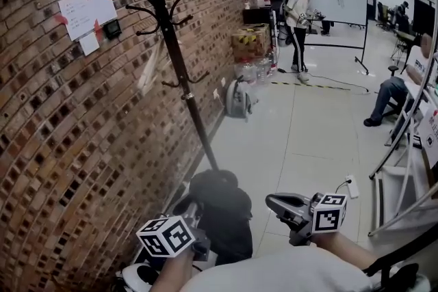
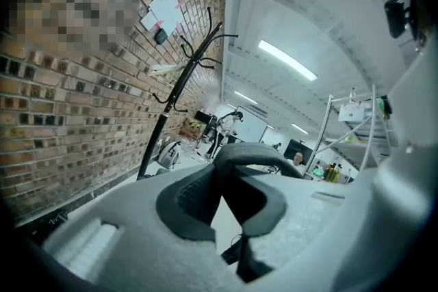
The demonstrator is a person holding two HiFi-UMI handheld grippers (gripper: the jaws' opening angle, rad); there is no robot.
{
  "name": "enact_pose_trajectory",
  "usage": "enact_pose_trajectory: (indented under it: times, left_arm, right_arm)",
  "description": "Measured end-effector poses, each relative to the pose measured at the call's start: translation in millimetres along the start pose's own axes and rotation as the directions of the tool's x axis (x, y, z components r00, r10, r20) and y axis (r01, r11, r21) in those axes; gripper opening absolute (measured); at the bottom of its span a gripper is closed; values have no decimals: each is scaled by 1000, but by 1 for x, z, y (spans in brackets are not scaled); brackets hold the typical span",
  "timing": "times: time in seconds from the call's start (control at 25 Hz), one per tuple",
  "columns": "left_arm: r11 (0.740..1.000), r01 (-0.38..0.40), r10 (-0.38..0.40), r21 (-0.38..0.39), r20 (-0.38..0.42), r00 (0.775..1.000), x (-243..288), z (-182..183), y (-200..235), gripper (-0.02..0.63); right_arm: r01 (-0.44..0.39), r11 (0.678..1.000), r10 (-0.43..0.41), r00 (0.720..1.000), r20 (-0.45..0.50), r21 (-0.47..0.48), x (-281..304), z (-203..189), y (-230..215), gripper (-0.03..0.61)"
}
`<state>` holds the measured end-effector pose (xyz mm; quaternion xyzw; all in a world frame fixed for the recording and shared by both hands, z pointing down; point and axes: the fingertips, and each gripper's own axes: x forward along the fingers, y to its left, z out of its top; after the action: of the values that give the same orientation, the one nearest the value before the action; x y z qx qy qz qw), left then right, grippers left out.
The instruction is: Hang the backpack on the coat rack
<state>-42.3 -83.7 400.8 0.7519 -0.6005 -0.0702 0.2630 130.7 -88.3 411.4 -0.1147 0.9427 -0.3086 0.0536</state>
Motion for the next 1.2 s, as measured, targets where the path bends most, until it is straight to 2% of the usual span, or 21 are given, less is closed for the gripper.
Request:
enact_pose_trajectory:
  times: [0.2, 0.48, 0.96, 1.2]
  left_arm:
    - [1000, 2, -2, 2, -7, 1000, 17, 10, 24, 25]
    - [999, -23, 20, -41, -72, 997, 70, 18, 89, 25]
    - [997, -37, 28, -66, -129, 991, 133, 59, 156, 25]
    - [997, -37, 29, -66, -118, 993, 154, 88, 186, 25]
  right_arm:
    - [-2, 1000, 2, 1000, -2, 1, 25, 6, -19, -2]
    - [40, 999, -40, 999, -3, 8, 81, 29, -67, -2]
    - [68, 996, -66, 997, -39, 64, 164, 54, -121, -2]
    - [88, 993, -85, 995, -46, 73, 196, 64, -137, -2]
